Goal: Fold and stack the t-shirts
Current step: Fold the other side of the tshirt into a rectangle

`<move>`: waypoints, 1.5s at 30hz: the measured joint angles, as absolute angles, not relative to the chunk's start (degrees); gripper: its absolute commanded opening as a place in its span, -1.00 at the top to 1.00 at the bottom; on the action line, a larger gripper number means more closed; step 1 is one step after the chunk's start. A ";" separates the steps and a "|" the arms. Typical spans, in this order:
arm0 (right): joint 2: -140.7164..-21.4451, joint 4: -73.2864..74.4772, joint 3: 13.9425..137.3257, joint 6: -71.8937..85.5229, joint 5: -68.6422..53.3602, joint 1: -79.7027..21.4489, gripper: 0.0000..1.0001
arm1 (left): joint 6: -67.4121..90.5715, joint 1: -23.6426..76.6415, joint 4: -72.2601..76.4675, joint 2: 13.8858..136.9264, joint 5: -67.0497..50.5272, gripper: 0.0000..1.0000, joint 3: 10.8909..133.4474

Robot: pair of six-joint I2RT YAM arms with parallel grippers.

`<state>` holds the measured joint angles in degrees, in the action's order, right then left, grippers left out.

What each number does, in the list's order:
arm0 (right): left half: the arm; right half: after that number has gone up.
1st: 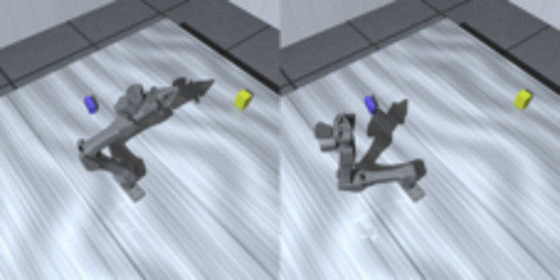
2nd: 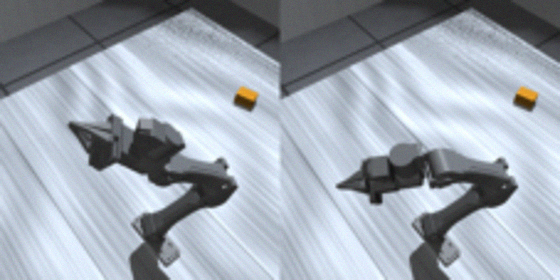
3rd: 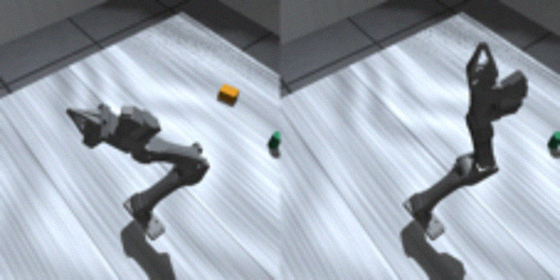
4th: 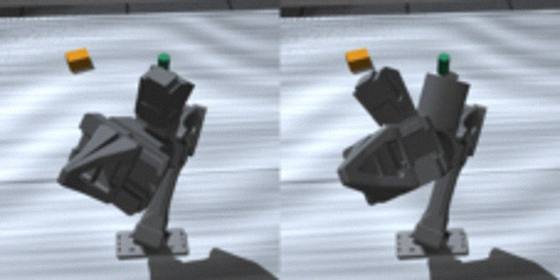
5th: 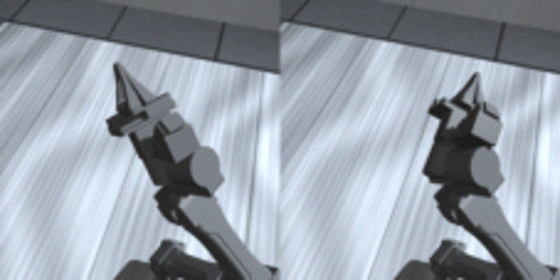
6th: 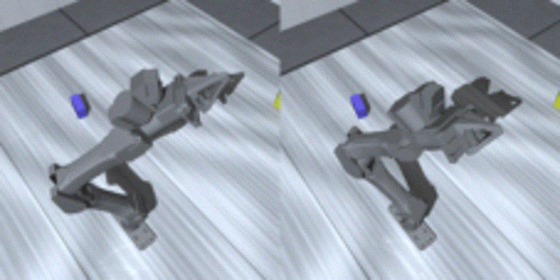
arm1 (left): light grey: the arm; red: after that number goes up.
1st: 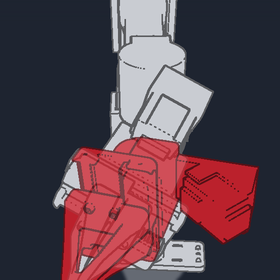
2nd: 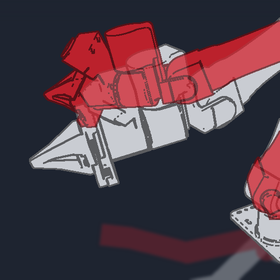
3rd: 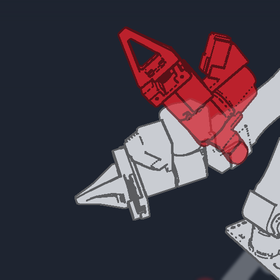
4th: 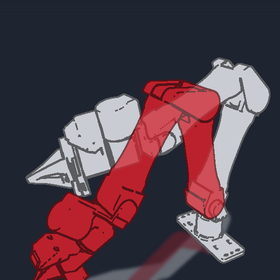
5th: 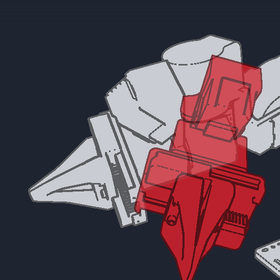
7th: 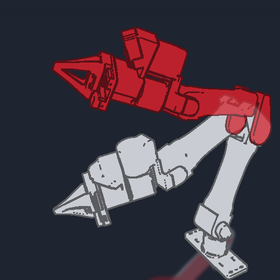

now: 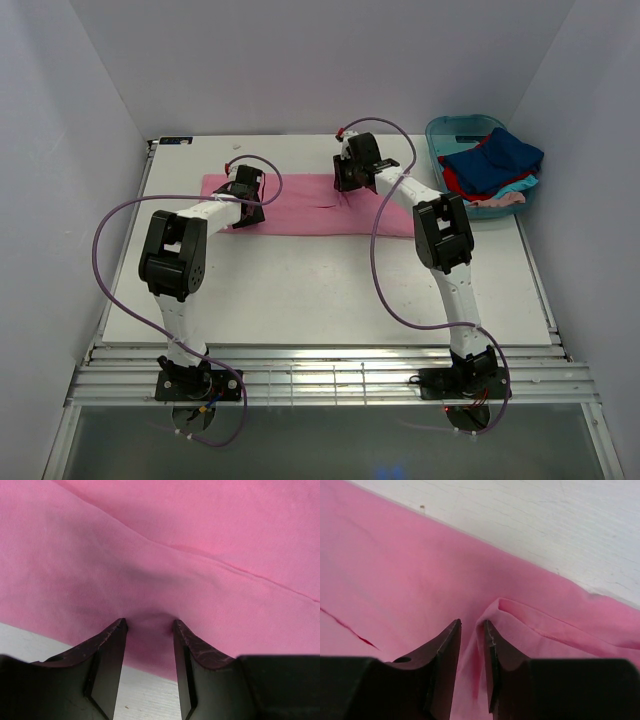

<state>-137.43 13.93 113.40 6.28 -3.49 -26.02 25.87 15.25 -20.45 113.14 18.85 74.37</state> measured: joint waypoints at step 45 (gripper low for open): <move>-114.04 16.60 76.05 13.58 27.79 -28.86 0.85 | 14.02 8.16 -14.76 111.72 41.28 0.76 66.46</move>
